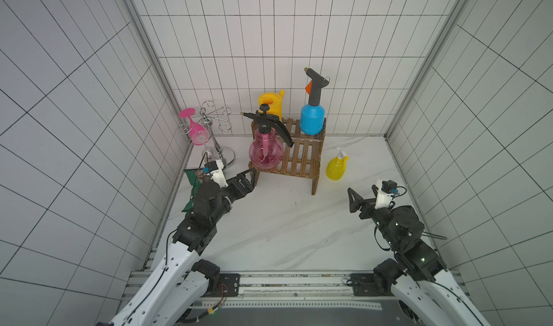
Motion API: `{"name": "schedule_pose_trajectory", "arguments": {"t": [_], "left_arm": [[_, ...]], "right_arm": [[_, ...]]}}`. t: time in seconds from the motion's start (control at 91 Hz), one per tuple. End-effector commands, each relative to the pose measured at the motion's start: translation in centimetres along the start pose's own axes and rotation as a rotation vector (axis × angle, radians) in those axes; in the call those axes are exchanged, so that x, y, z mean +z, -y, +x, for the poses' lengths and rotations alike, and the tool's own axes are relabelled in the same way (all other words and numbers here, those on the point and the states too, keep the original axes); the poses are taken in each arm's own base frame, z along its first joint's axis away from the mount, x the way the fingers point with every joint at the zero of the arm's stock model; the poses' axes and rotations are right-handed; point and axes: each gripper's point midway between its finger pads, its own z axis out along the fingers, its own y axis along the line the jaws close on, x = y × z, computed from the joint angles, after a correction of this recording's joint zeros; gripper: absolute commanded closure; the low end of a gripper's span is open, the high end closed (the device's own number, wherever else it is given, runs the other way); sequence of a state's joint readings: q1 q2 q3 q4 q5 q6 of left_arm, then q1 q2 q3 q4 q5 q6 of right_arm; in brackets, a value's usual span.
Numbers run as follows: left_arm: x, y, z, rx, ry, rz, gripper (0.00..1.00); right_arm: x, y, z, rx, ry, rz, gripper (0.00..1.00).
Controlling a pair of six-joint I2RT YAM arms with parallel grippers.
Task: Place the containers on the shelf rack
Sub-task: 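Pick up a container from the center of the board.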
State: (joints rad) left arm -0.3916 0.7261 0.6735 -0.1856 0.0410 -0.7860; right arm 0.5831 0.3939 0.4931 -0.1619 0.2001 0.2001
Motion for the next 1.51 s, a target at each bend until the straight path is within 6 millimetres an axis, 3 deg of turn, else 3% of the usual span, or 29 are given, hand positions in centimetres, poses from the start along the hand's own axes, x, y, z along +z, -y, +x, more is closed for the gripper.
{"name": "schedule_pose_trajectory", "arguments": {"t": [0.0, 0.198, 0.616, 0.912, 0.978, 1.132, 1.374, 1.495], "left_arm": [[-0.3, -0.9, 0.4, 0.01, -0.001, -0.036, 0.01], [-0.7, -1.4, 0.3, 0.082, 0.002, -0.062, 0.01], [-2.6, -0.1, -0.3, 0.335, 0.007, -0.027, 0.02], [-3.4, 0.3, -0.6, 0.424, 0.033, -0.006, 0.01], [-3.5, 0.2, -0.7, 0.432, 0.042, -0.01, 0.01], [-3.7, -0.1, -0.8, 0.442, 0.059, -0.018, 0.01], [-3.9, -0.2, -0.9, 0.44, 0.077, -0.015, 0.01], [-4.0, -0.2, -0.9, 0.44, 0.081, -0.018, 0.01]], "right_arm": [[0.2, 0.0, -0.1, 0.043, -0.008, -0.008, 0.01], [1.0, -0.7, -0.7, 0.08, -0.067, -0.043, 0.01], [2.7, -0.5, -2.8, 0.175, -0.236, -0.06, 0.01], [7.3, 1.5, -2.4, 0.351, -0.44, -0.018, 0.01], [8.6, 2.4, -2.0, 0.344, -0.493, 0.015, 0.0], [11.1, 4.3, -1.4, 0.296, -0.596, 0.098, 0.1], [14.4, 6.3, -0.1, 0.286, -0.691, 0.215, 0.11], [15.7, 5.9, -0.1, 0.245, -0.714, 0.201, 0.14]]}}
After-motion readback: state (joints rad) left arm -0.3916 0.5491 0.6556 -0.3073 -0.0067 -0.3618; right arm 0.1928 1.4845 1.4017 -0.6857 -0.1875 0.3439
